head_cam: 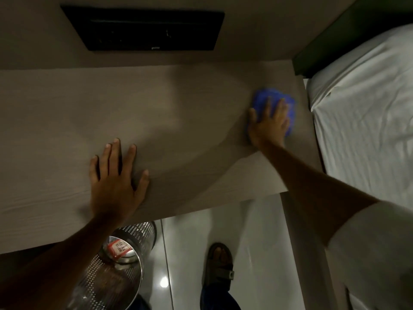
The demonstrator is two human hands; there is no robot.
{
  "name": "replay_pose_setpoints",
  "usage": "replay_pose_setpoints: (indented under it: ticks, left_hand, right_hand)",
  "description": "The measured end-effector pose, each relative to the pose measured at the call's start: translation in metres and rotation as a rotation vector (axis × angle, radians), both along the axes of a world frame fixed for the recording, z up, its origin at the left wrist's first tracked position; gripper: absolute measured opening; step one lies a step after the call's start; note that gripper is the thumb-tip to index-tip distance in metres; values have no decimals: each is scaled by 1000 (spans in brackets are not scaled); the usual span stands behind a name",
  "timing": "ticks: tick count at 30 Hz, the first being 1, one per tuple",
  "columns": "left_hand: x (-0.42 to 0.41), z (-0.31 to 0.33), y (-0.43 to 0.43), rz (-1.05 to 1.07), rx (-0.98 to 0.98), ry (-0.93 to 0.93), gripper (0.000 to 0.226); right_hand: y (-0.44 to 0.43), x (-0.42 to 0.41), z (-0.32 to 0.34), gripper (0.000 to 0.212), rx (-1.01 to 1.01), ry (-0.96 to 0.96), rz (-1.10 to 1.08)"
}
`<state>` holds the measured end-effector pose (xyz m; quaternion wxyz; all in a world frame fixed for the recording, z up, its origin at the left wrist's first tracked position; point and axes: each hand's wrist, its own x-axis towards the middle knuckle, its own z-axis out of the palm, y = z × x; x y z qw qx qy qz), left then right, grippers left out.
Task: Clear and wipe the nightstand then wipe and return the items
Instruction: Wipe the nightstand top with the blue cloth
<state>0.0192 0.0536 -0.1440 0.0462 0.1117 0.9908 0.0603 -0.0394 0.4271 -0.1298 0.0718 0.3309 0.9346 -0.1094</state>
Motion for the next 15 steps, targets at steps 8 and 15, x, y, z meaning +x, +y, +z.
replay_pose_setpoints:
  ticks: [8,15]
  left_hand:
    - [3,-2,2,5,25,42,68]
    - [-2,3,3,17,6,-66,72]
  right_hand:
    - [-169,-14,-8,58,-89,97,922]
    - [45,-56,-2,64,75,-146,364]
